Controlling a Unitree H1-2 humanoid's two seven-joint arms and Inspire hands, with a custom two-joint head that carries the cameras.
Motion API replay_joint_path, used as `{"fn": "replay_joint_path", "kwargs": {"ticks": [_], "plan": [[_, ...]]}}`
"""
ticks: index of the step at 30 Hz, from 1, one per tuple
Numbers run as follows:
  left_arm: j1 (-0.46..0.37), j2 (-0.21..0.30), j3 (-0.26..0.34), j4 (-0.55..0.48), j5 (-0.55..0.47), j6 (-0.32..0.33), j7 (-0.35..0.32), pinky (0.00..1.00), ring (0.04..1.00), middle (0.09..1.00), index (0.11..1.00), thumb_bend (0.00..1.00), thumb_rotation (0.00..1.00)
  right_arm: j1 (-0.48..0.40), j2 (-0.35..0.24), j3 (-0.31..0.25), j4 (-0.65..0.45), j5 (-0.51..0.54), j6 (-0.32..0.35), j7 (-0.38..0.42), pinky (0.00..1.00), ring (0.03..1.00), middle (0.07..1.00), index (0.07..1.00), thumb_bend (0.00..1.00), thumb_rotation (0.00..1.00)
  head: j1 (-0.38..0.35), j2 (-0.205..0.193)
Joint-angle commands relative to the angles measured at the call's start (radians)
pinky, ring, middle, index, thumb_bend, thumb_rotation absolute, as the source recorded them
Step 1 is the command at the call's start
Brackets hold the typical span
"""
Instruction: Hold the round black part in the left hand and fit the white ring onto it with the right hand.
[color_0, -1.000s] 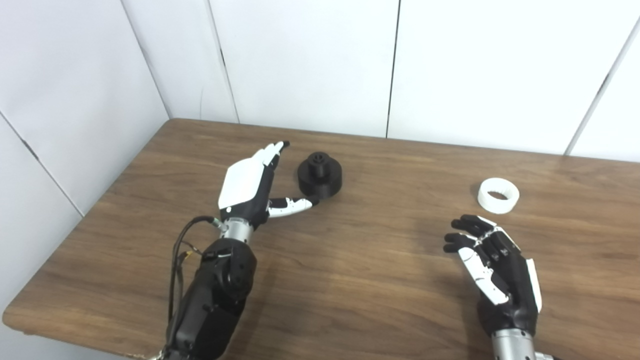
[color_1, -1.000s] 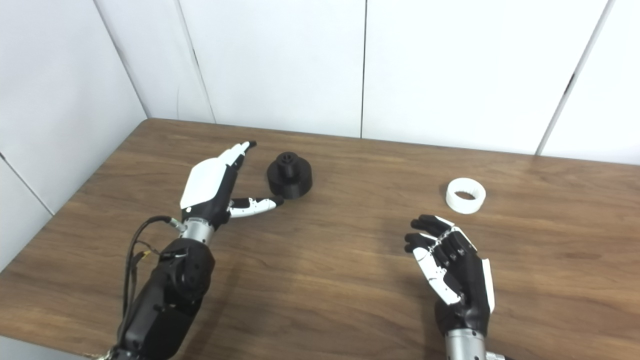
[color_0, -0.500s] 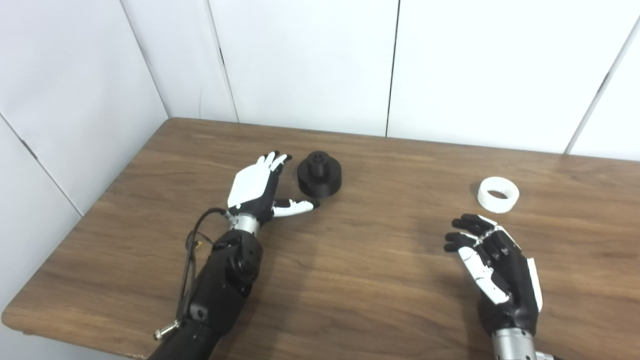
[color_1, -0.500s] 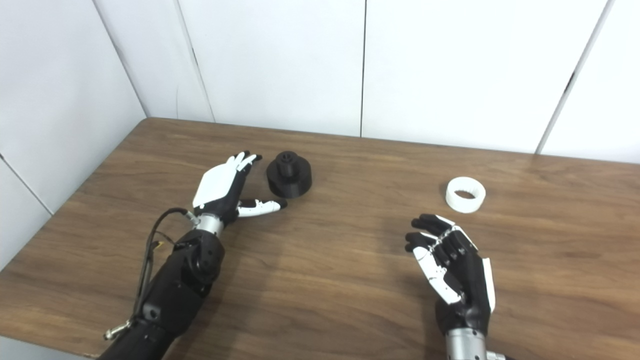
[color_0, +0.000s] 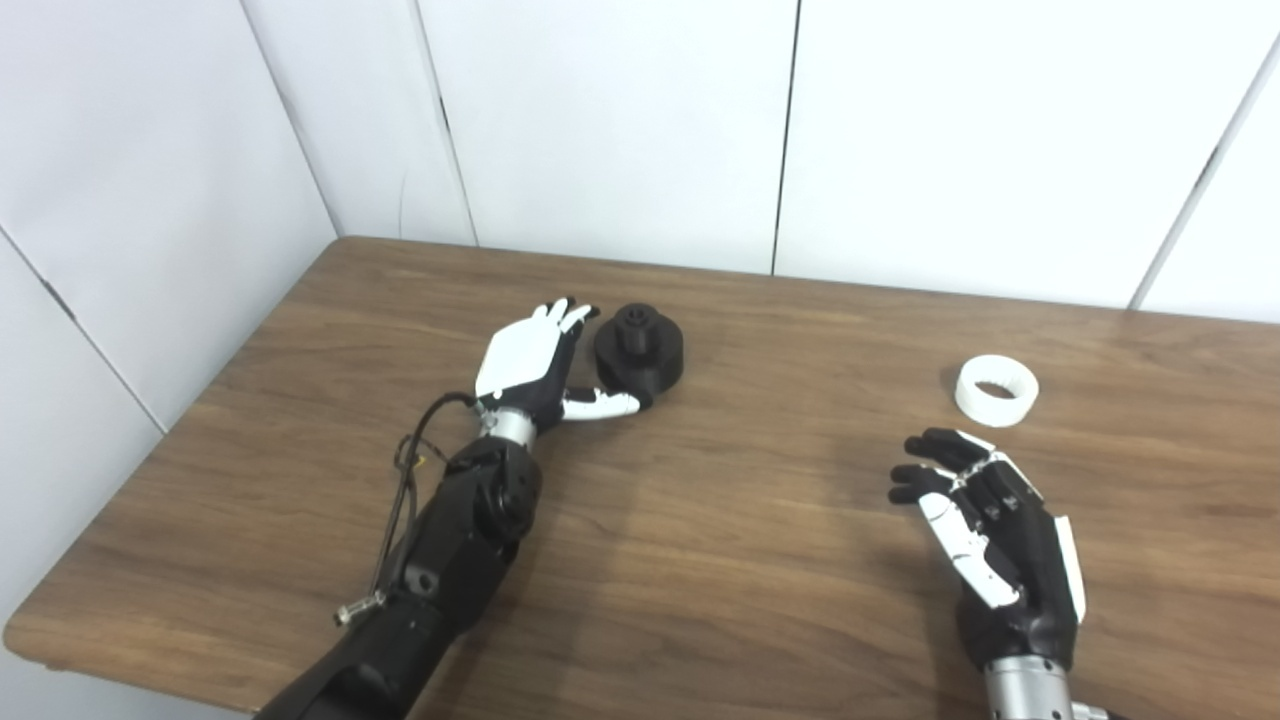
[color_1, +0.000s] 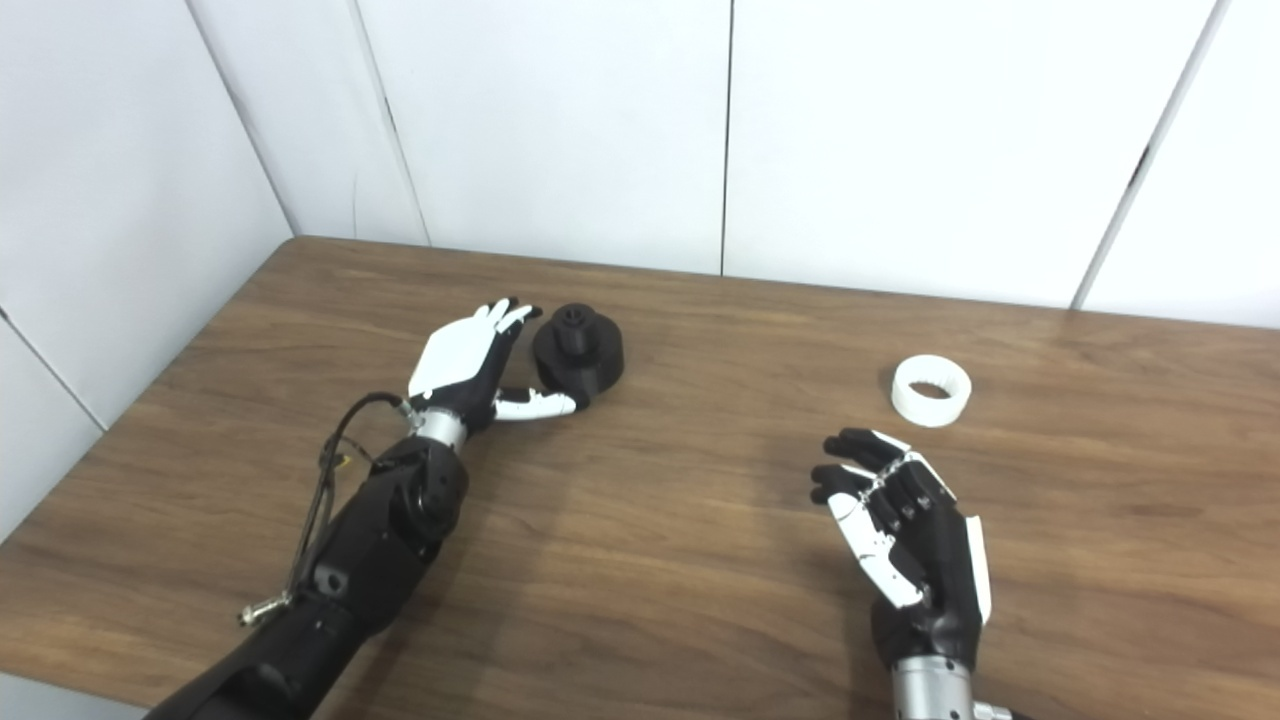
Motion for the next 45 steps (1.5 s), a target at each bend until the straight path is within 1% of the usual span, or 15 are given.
{"fn": "replay_joint_path", "kwargs": {"ticks": [1,5,13,28,29,31,34,36,41,45], "plan": [[-0.053,0.022,-0.005,-0.001,-0.005,-0.019,0.023,0.89,1.000,1.000,0.896,0.97,0.58,0.022,-0.010,-0.011,0.034,-0.002,-0.032,0.015,0.51,0.571,0.640,0.614,0.56,0.24,0.001,0.001],[-0.061,0.023,-0.017,0.011,-0.013,-0.010,0.018,0.90,1.000,1.000,0.907,0.96,0.59,0.022,-0.011,-0.012,0.031,0.003,-0.032,0.017,0.51,0.572,0.642,0.615,0.55,0.23,-0.003,0.002],[-0.079,0.022,-0.031,0.036,-0.031,-0.016,0.026,0.91,1.000,1.000,0.909,0.97,0.61,0.025,-0.009,-0.013,0.024,0.001,-0.029,0.013,0.51,0.568,0.634,0.614,0.55,0.22,-0.007,0.005],[-0.093,0.010,-0.047,0.064,-0.072,-0.041,0.032,0.91,1.000,0.999,0.858,0.96,0.56,0.031,-0.006,-0.009,0.013,-0.019,-0.032,0.007,0.50,0.567,0.637,0.617,0.55,0.23,-0.019,0.013],[-0.095,0.008,-0.046,0.069,-0.076,-0.044,0.034,0.91,0.998,0.997,0.852,0.95,0.56,0.031,-0.006,-0.010,0.013,-0.016,-0.033,0.008,0.50,0.568,0.637,0.618,0.54,0.23,-0.019,0.013],[-0.099,0.001,-0.035,0.086,-0.098,-0.072,0.050,0.90,0.994,0.990,0.826,0.93,0.52,0.031,-0.006,-0.011,0.011,-0.016,-0.033,0.007,0.50,0.568,0.636,0.618,0.54,0.22,-0.019,0.014],[-0.107,-0.011,-0.015,0.122,-0.140,-0.118,0.077,0.91,0.989,0.978,0.767,0.90,0.43,0.032,-0.005,-0.011,0.007,-0.016,-0.029,0.006,0.50,0.568,0.635,0.620,0.53,0.21,-0.022,0.017],[-0.111,-0.019,-0.002,0.143,-0.169,-0.140,0.084,0.93,0.990,0.973,0.728,0.89,0.37,0.033,-0.004,-0.011,0.002,-0.015,-0.024,0.005,0.49,0.569,0.636,0.621,0.52,0.21,-0.023,0.018],[-0.118,-0.027,-0.001,0.184,-0.194,-0.180,0.112,0.96,0.977,0.962,0.679,0.86,0.30,0.033,-0.007,-0.012,-0.002,-0.014,-0.026,0.006,0.50,0.562,0.632,0.619,0.52,0.19,-0.024,0.021],[-0.121,-0.030,-0.007,0.204,-0.202,-0.195,0.131,0.94,0.968,0.955,0.656,0.84,0.27,0.033,-0.006,-0.016,-0.009,-0.008,-0.016,0.005,0.49,0.562,0.631,0.618,0.52,0.19,-0.022,0.024]]}}
